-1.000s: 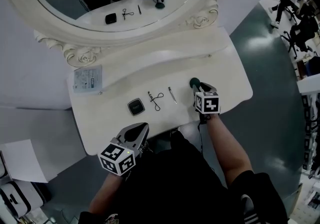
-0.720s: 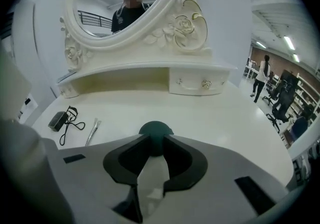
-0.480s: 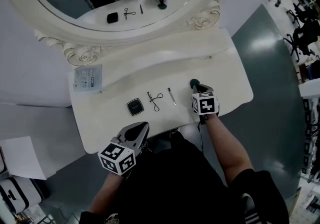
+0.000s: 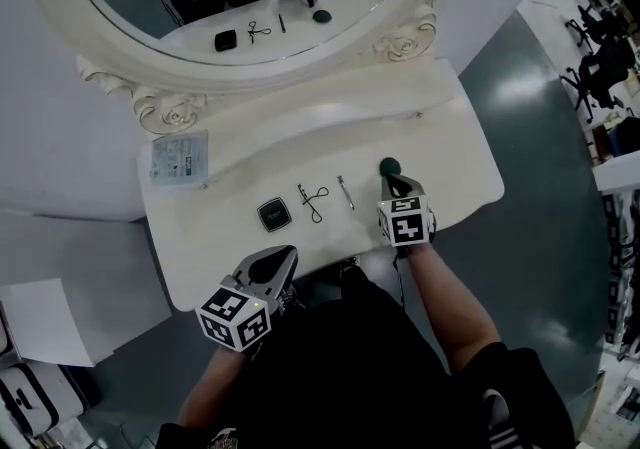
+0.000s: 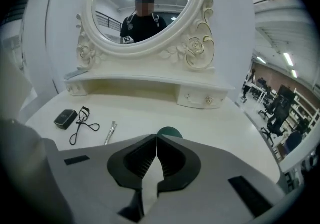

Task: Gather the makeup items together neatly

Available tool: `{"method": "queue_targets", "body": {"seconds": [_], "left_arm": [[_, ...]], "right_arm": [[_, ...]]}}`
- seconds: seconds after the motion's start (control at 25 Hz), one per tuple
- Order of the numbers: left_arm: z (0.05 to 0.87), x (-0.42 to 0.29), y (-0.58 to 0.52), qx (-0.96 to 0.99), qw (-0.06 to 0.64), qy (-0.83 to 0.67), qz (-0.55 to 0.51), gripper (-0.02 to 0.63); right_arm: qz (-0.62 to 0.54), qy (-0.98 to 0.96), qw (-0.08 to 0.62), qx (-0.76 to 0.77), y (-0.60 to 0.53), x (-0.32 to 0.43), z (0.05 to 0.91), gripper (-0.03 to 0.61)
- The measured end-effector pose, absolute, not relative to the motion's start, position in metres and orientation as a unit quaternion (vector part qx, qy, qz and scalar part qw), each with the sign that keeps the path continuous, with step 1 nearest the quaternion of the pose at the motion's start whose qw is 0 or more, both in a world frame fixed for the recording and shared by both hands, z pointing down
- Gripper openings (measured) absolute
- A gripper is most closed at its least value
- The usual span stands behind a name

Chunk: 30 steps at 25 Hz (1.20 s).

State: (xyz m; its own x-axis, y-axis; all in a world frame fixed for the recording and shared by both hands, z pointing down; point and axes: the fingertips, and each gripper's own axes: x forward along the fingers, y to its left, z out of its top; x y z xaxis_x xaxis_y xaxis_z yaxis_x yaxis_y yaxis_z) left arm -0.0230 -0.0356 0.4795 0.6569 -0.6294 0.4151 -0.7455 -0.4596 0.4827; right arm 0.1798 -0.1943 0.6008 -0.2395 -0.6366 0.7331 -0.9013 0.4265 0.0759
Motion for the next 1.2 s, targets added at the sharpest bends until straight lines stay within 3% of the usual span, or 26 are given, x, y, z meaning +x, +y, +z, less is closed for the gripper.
{"method": "queue_targets", "body": {"seconds": [0.12,0.2,0.28,0.4,0.56,0.96,1.2], "left_arm": [[0.480,-0.026,-0.033,0.850,0.326,-0.403,0.090,0.008],[0.481,-0.028,-0.033,0.849,0.328,-0.404,0.092,0.008],[0.482,-0.031,-0.032,0.847,0.331,-0.406,0.092,0.008],[0.483,-0.033,-0.033,0.844,0.333,-0.409,0.093,0.008],[0.484,-0.034,-0.034,0.843,0.334,-0.411,0.094,0.008],[0.483,-0.032,-0.035,0.850,0.330,-0.400,0.093,0.008],[0.480,-0.035,-0.032,0.851,0.328,-0.400,0.092,0.008]], "right_arm": [[0.210,-0.751,0.369,0.506,-0.199,0.190,0.612,0.056],[0.234,-0.749,0.361,0.504,-0.204,0.193,0.617,0.198],[0.244,-0.749,0.360,0.500,-0.209,0.194,0.622,0.202],[0.247,-0.742,0.372,0.500,-0.215,0.197,0.631,0.187],[0.228,-0.736,0.389,0.505,-0.218,0.206,0.631,0.060],[0.184,-0.775,0.394,0.458,-0.191,0.163,0.604,0.061],[0.169,-0.764,0.435,0.446,-0.177,0.153,0.609,0.061]]}}
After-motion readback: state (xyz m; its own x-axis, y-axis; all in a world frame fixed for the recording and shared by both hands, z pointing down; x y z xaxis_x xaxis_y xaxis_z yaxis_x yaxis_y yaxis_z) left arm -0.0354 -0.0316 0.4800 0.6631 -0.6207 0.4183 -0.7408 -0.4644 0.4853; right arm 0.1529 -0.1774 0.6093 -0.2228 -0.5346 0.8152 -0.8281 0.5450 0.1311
